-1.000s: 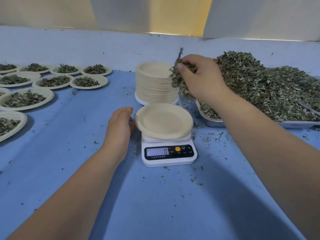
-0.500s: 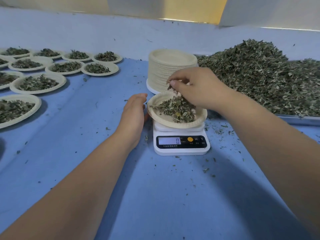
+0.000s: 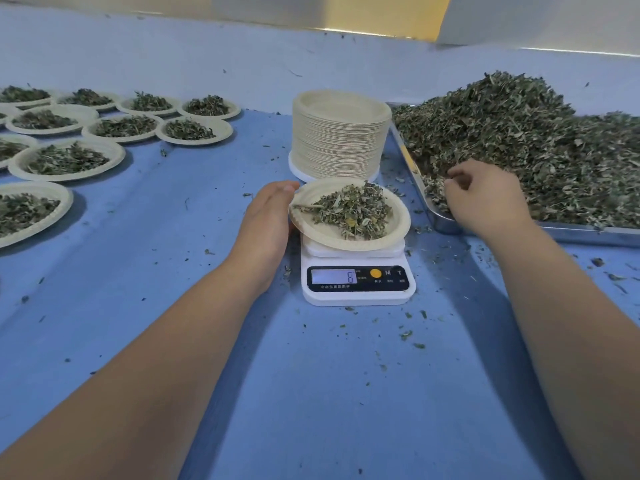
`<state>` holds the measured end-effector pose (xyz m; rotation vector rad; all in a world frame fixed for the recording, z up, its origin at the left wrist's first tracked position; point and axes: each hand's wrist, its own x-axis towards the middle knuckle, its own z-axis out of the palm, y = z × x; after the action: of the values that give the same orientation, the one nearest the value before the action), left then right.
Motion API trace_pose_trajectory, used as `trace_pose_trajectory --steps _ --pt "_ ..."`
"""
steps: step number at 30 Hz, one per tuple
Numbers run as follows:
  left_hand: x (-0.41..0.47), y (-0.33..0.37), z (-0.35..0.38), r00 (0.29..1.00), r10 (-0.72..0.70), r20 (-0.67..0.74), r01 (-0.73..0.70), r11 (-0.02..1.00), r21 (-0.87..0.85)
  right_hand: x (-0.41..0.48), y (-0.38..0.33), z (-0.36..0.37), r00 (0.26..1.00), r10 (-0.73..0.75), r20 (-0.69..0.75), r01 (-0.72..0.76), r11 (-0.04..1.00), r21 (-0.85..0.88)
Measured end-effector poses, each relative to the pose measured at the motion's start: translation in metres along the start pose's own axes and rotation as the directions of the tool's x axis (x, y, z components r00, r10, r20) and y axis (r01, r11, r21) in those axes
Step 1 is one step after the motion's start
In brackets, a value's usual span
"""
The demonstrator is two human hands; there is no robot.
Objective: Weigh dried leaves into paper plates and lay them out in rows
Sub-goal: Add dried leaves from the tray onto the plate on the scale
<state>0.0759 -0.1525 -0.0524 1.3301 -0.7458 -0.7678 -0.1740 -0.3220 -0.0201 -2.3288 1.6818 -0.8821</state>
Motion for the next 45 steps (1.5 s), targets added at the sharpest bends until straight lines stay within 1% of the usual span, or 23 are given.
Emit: trace_pose_trajectory --steps 2,5,7,9,11,15,20,22,26,28,32,36,42,44,45 --pt "0.0 -0.001 0.0 1.0 -0.002 -0.006 0.002 1.0 -0.01 0.001 0.005 0.003 1.0 0.012 -0.004 -0.012 0.999 0.038" --pt "0.003 -0.004 -0.001 1.0 -0.001 -0.009 0.001 1.0 -0.024 0.0 0.003 0.007 0.998 -0.058 -0.003 0.058 0.998 0.024" --pt "0.004 -0.005 -0.001 1.0 -0.001 -0.012 0.001 0.999 -0.037 -0.002 -0.001 0.01 0.993 -0.094 0.067 0.096 0.995 -0.028" --pt "0.005 -0.005 -0.001 1.0 -0.004 -0.017 0.003 0.999 -0.047 -0.003 -0.002 0.012 0.982 -0.099 0.159 0.118 0.987 -0.113" --pt "0.005 -0.005 -0.001 1.0 -0.006 -0.015 0.005 0.999 -0.05 -0.004 -0.001 0.013 0.977 -0.115 0.18 0.141 0.98 -0.141" --pt "0.003 -0.004 -0.001 1.0 0.001 -0.017 -0.001 0.999 -0.037 -0.006 -0.001 0.014 0.98 -0.13 0.154 0.153 0.977 -0.15" --pt "0.002 -0.004 0.0 1.0 0.006 -0.022 -0.007 0.999 -0.037 -0.008 -0.003 0.014 0.985 -0.108 0.134 0.127 0.982 -0.14" --pt "0.002 -0.004 0.0 1.0 0.01 -0.022 -0.011 0.999 -0.032 -0.008 -0.003 0.014 0.99 -0.109 0.087 0.117 0.988 -0.102" --pt "0.002 -0.004 -0.001 1.0 0.011 -0.027 -0.012 1.0 -0.029 -0.007 -0.005 0.012 0.987 -0.145 -0.062 0.144 0.989 -0.018" --pt "0.002 -0.004 -0.001 1.0 0.008 -0.03 -0.009 1.0 -0.026 -0.007 -0.005 0.01 0.987 -0.13 -0.098 0.131 0.991 0.002" --pt "0.002 -0.003 0.0 0.999 -0.005 -0.034 0.004 1.0 -0.029 -0.009 -0.004 0.012 0.987 -0.134 -0.086 0.133 0.991 -0.013" --pt "0.002 -0.003 0.001 0.999 -0.005 -0.037 0.004 1.0 -0.024 -0.009 -0.005 0.011 0.984 -0.127 -0.121 0.129 0.992 0.004" --pt "0.002 -0.002 0.001 0.999 -0.005 -0.037 0.004 1.0 -0.023 -0.011 -0.007 0.01 0.983 -0.133 -0.128 0.136 0.991 0.018" --pt "0.0 -0.002 0.001 0.999 0.006 -0.045 -0.006 1.0 0.005 -0.01 -0.007 0.01 0.981 -0.133 -0.143 0.137 0.99 0.023" --pt "0.0 -0.001 0.001 0.997 0.022 -0.072 -0.019 0.999 0.033 -0.01 -0.007 0.01 0.98 -0.134 -0.15 0.139 0.99 0.024"
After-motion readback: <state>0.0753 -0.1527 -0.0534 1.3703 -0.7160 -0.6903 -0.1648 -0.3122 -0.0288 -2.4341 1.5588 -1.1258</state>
